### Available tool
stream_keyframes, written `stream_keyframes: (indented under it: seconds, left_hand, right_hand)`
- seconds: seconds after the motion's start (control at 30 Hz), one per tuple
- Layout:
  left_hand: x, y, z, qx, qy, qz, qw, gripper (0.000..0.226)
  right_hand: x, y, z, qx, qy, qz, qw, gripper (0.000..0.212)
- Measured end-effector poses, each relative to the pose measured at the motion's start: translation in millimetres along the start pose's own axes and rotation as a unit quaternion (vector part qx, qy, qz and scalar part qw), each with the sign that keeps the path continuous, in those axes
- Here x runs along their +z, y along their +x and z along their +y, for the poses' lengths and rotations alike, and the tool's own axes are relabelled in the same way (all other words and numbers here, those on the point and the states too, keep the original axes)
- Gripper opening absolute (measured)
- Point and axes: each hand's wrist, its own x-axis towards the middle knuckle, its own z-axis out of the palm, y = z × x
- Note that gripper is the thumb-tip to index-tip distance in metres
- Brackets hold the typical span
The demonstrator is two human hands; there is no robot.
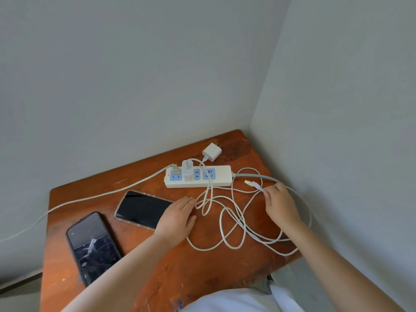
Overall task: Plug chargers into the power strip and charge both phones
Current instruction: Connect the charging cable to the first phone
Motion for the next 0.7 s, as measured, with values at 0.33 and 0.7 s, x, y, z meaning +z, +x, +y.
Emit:
stream_keyframes:
  seconds: [0.33, 0.7]
  left_hand:
    - [-36.3, -11.0, -72.9, 0.021, 0.230, -0.180, 0.956, 0.104]
    - [-48.9, -11.1, -77.5, 0.137, 0.258, -0.171, 0.941, 0.095]
  right_hand:
    - [-26.0, -53.2, -53.9, -0.189, 0.121, -0.073, 0.972, 0.017]
    - [10.0, -117.4, -108.9, -0.167, 0.153, -0.025, 0.974, 0.013]
